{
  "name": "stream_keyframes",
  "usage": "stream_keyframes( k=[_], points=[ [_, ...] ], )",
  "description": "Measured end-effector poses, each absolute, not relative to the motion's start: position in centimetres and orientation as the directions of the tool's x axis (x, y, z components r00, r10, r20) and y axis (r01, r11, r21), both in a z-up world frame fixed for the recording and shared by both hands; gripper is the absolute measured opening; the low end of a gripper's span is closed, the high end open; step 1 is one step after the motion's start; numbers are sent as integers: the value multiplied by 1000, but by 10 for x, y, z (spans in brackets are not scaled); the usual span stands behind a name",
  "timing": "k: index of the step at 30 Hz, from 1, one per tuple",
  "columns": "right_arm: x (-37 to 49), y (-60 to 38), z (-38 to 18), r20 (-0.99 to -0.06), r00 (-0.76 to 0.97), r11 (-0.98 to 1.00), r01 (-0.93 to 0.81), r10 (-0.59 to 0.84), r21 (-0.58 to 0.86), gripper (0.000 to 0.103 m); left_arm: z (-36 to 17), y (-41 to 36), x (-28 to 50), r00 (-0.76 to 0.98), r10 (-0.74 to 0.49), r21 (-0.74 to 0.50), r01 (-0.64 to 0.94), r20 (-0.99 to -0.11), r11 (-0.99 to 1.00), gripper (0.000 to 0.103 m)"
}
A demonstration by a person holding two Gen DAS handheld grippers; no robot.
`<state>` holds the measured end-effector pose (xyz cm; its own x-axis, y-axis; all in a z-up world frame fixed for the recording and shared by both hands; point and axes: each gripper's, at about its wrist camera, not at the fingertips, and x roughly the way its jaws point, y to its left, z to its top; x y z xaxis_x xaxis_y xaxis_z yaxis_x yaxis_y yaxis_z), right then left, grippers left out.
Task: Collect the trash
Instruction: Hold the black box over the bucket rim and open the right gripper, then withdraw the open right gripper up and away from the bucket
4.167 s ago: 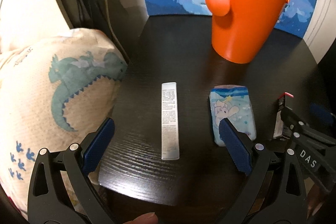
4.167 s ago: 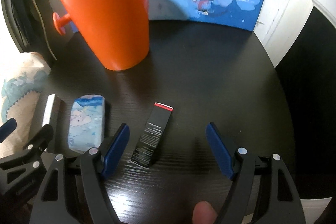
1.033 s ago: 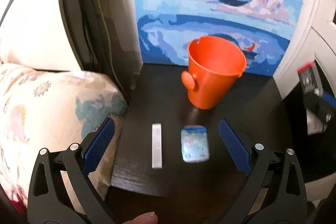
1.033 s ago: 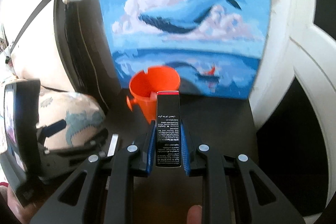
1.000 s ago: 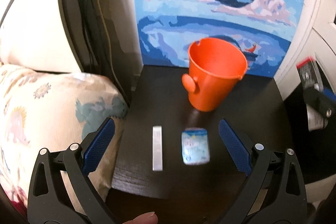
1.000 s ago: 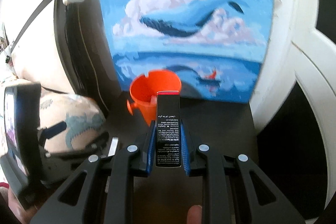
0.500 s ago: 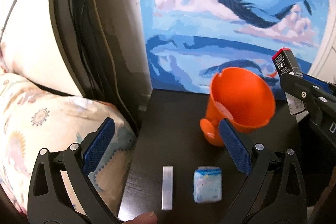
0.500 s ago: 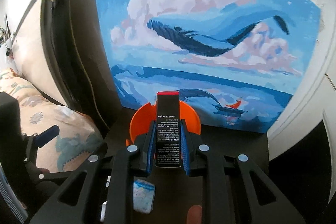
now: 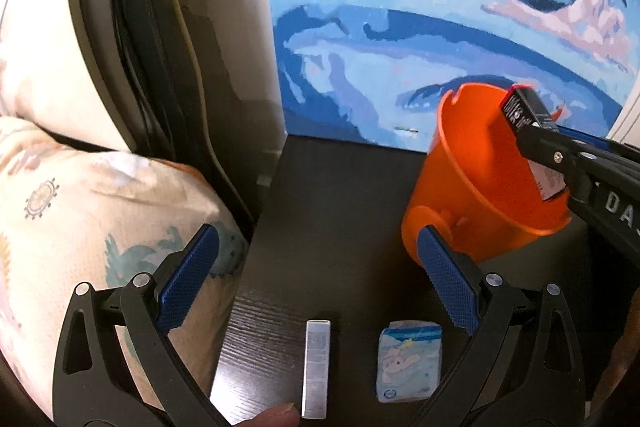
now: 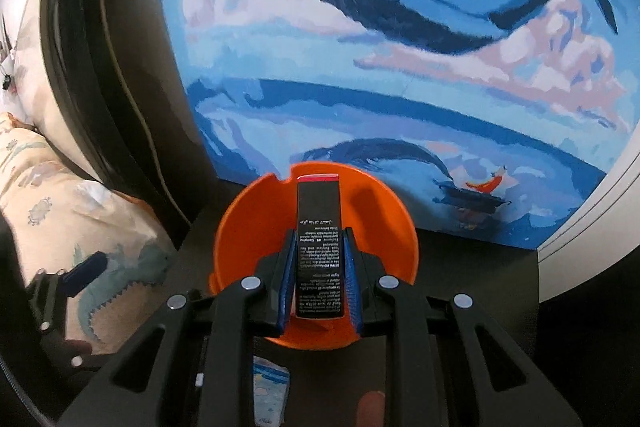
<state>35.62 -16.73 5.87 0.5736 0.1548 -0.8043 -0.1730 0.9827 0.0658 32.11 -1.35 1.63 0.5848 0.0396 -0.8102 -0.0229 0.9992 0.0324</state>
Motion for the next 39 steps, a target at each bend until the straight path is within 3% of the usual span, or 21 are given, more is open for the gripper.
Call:
stream_keyframes(
  k=[1,3,4,5,30,39],
  points=[
    [356,-168,58,-803,575,982,-174,159,70,24,16,-13,321,583,39,32,-23,-812,999,97],
    [355,-168,60,-796,580,980,-183,172,78,39,16,-14,322,581,38,28,-25,-813,999,97],
    [355,-169,61,-791,585,979,-187,181,86,63,16,-14,322,582,36,26,-25,-813,999,97],
    [354,-169,63,-781,598,979,-186,180,83,66,17,-15,322,583,35,26,-24,-811,999,97],
    [352,-178,68,-773,613,985,-147,162,89,66,14,-16,321,579,40,33,-23,-814,999,97],
    [341,-191,96,-738,654,986,-120,168,118,67,36,-18,320,600,14,9,-11,-800,1000,97]
  ],
)
